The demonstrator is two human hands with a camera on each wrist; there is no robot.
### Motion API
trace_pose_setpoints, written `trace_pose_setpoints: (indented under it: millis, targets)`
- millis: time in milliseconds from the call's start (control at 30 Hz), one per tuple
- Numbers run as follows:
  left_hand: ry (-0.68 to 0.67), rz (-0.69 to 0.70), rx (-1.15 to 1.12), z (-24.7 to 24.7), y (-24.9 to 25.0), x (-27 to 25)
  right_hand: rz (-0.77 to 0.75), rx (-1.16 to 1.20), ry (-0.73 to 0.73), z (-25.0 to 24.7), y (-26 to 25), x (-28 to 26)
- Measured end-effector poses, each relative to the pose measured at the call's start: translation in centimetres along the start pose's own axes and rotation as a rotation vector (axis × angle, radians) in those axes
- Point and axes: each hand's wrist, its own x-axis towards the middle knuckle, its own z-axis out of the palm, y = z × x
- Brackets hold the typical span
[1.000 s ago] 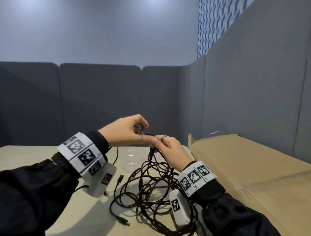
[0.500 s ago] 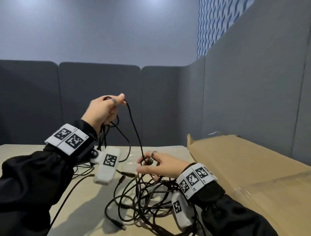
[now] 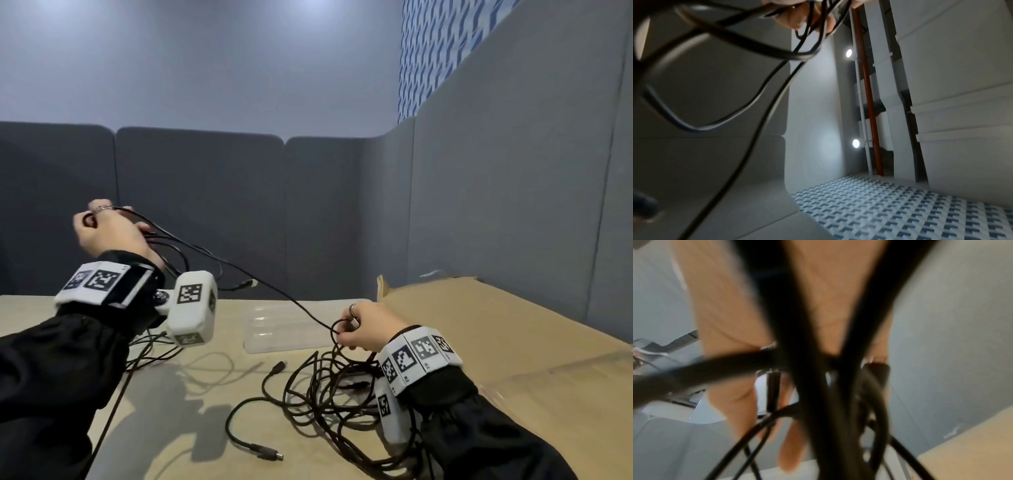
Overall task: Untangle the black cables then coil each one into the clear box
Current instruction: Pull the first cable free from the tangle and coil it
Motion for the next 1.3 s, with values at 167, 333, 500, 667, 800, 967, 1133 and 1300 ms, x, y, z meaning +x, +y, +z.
trace_pose_setpoints:
  millis: [167,333,500,667,800,967,1133,1300]
  targets:
    - [-0.215,0.108,0.137,-0.1,-0.4,1.3,-0.048,-0.013,0.020,-0.2,-0.5,-0.2]
    - [-0.951,0.435,0.634,-0.4,-1.8,-4.8,-0.125,0.010,0.077,-0.7,-1.6,-0.8]
    - [-1.563,0.356,1.028,-1.0,-3.9,-10.0,-0.144,0.026,0.075,-0.7,-1.9,-1.4]
    - [-1.798,0.256,1.288,-1.1,-5.5,-11.4,-0.166,0.019,0.114,-0.8,-2.3,-1.8]
    - [-1.741,0.131,1.393,-1.2,-6.2,-11.4,-0.167,0.026,0.173,-0.5,-2.1,-1.3]
    - [-1.647,0.000,1.298,-0.7,-4.6,-8.6,-0.101,0.026,0.098,0.0,-1.6,-0.7]
    - [-1.284,0.259,1.367,-0.5,-2.3,-2.6,0.026,-0.113,-0.020,-0.1,-0.2,-0.5]
    - [-0.996,0.676,1.835,-3.0,-3.0,2.8,0.060,-0.106,0.016,0.0,0.2,-0.5]
